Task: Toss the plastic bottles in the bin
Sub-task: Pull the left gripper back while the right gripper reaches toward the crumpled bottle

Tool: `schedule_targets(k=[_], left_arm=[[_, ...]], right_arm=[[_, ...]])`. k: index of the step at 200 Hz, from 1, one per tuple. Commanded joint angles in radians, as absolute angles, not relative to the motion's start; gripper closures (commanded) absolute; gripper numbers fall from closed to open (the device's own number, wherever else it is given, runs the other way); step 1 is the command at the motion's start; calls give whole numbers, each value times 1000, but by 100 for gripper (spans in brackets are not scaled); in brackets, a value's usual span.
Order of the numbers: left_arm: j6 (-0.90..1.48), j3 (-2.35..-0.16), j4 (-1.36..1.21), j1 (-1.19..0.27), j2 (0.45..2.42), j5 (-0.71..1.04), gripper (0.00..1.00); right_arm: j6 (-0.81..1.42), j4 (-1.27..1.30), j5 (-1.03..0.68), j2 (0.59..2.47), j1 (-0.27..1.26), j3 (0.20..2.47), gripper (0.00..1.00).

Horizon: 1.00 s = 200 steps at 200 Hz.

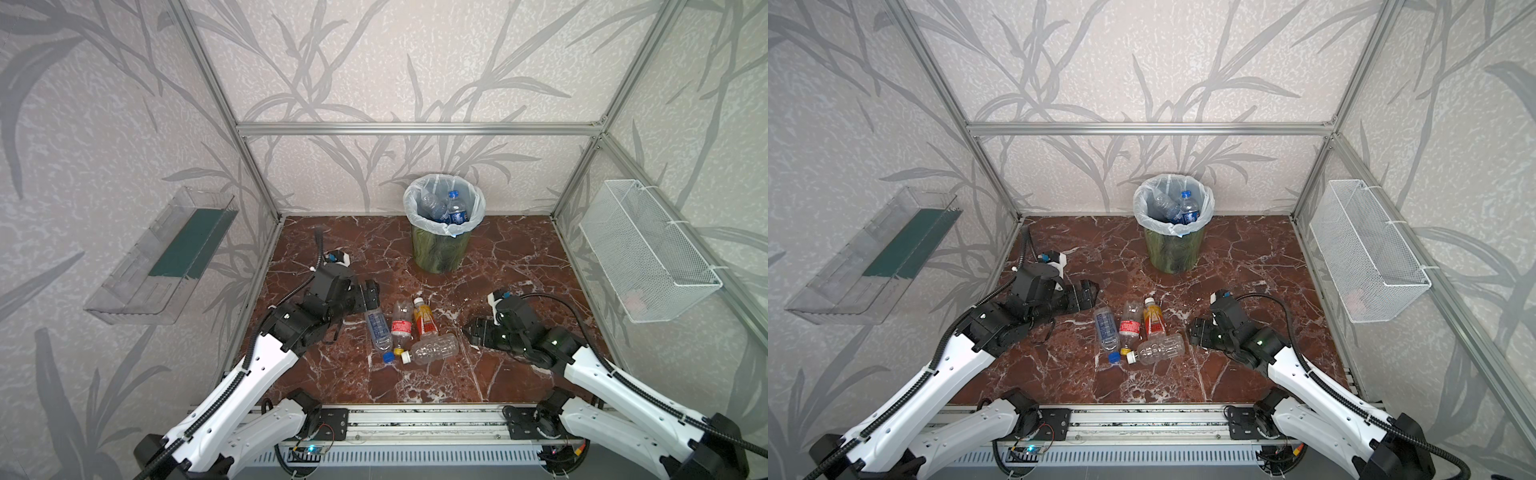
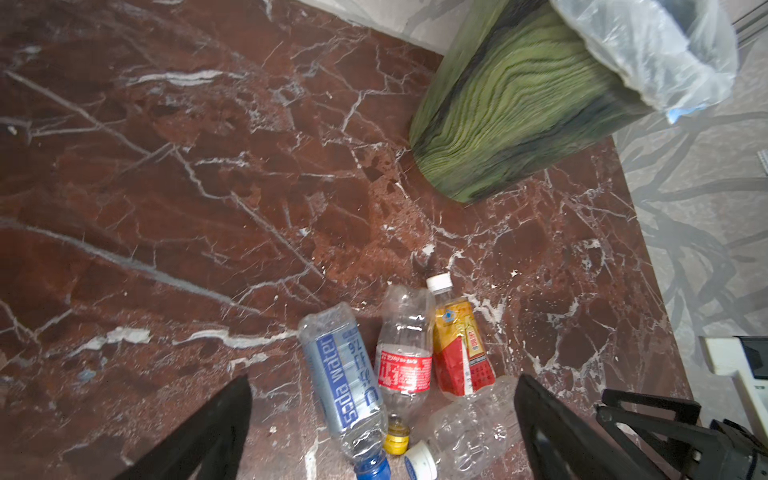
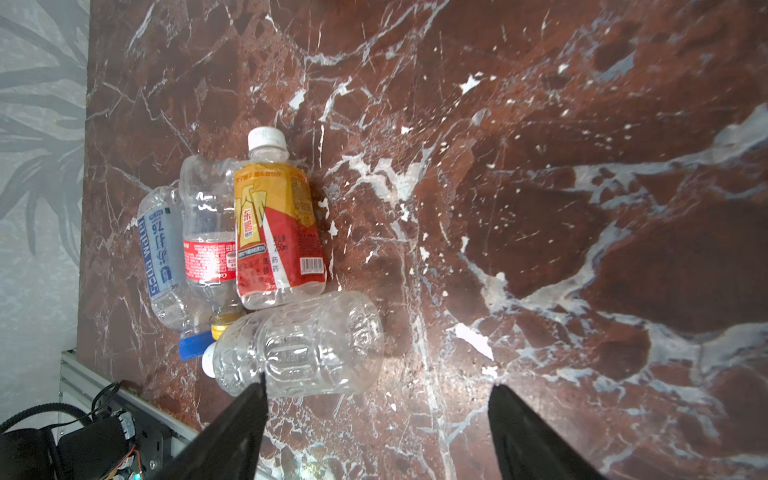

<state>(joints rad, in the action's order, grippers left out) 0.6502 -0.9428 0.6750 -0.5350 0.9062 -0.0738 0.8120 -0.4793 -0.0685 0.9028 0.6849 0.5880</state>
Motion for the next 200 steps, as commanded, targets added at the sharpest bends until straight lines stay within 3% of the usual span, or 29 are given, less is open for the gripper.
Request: schedule_targets(k=[1,94,200], left_arm=[[704,-885,650,-517,854,-108,2],[733,-765,643,-448,765,-91,2],[746,-714,626,-427,740,-68,2]], right_arm=[[925,-468,-28,918,743,617,16],[1330,-364,159,992,1052,593,16],[1543,-322,212,1143,1138,621,7]])
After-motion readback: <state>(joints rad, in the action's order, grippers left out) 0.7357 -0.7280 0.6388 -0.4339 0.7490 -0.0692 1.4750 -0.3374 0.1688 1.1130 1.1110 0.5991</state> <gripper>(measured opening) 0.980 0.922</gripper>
